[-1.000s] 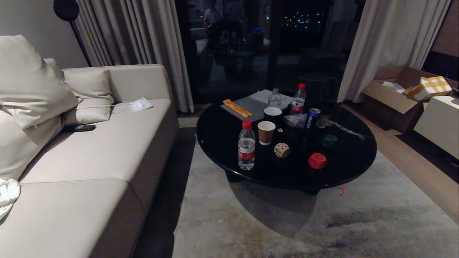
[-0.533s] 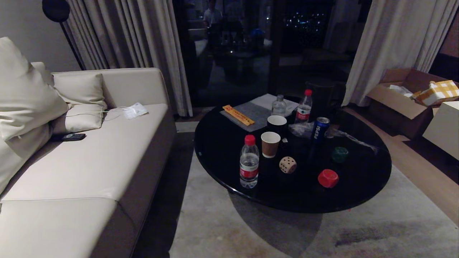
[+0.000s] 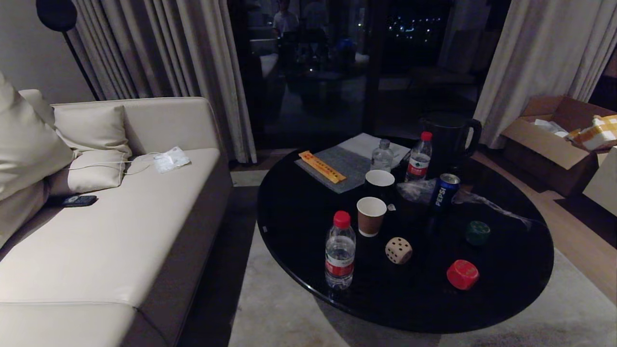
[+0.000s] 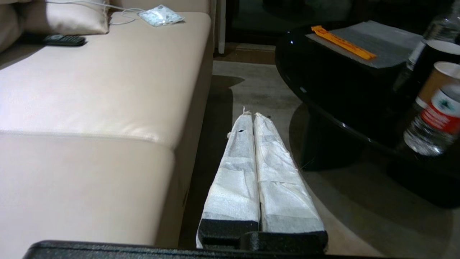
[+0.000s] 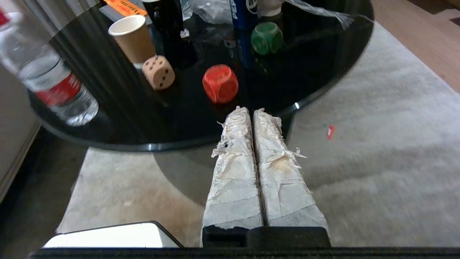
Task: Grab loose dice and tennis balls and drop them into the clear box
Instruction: Pick up toys out of the box
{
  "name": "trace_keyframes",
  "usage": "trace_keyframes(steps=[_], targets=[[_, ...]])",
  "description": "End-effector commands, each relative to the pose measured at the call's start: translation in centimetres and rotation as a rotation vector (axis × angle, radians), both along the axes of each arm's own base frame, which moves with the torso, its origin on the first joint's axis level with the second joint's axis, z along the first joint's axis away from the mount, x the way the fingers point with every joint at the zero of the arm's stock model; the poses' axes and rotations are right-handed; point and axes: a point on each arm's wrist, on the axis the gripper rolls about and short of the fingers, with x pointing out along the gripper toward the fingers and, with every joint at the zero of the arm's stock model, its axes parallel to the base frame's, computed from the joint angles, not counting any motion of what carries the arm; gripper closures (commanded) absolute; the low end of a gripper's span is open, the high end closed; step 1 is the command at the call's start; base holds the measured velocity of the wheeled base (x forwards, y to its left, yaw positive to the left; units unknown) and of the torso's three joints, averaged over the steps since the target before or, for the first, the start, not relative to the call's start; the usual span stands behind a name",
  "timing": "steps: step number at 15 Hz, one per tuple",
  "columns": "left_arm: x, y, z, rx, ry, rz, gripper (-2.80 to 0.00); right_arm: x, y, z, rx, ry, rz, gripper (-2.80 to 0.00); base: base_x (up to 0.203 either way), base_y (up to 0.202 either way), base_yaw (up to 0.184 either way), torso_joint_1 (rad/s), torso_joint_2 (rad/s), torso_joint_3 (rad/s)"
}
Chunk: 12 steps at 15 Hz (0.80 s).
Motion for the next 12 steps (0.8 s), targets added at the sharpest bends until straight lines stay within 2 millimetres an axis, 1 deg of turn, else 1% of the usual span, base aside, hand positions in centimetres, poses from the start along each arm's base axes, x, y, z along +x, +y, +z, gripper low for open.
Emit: trace_keyframes(steps=[1, 4, 8, 9, 10, 11, 12], targets=[[0.0, 0.0, 0.0, -0.003, 0.003, 0.001, 0.0, 0.0, 0.0, 0.0, 0.0, 0.003, 0.0, 0.0, 0.179, 0.0, -0.002, 0.002, 0.0, -0.002], [0.0, 0.0, -0.1, -0.003, 0.004, 0.001, 0.0, 0.0, 0.0, 0.0, -0.001, 0.003, -0.001, 0.0, 0.156, 0.0, 0.0, 0.002, 0.0, 0.001], [0.0, 0.0, -0.1, -0.016, 0.004, 0.004, 0.0, 0.0, 0.0, 0.0, -0.001, 0.004, -0.001, 0.0, 0.0, 0.0, 0.0, 0.0, 0.0, 0.0], [0.0, 0.0, -0.1, -0.015, 0.004, 0.004, 0.0, 0.0, 0.0, 0.6, -0.001, 0.002, -0.001, 0.0, 0.0, 0.0, 0.0, 0.0, 0.0, 0.0], [0.0, 0.0, -0.1, -0.015, 0.004, 0.002, 0.0, 0.2, 0.0, 1.6, 0.0, 0.015, 0.001, 0.0, 0.0, 0.0, 0.0, 0.0, 0.0, 0.0], [0.0, 0.0, -0.1, -0.015, 0.004, 0.001, 0.0, 0.7, 0.0, 3.0, 0.003, 0.052, 0.005, 0.0, 0.0, 0.0, 0.0, 0.0, 0.0, 0.0], [0.0, 0.0, 0.0, -0.015, 0.002, 0.001, 0.0, 1.8, 0.0, 4.7, 0.005, 0.113, 0.013, 0.0, 0.0, 0.0, 0.0, 0.0, 0.0, 0.0]])
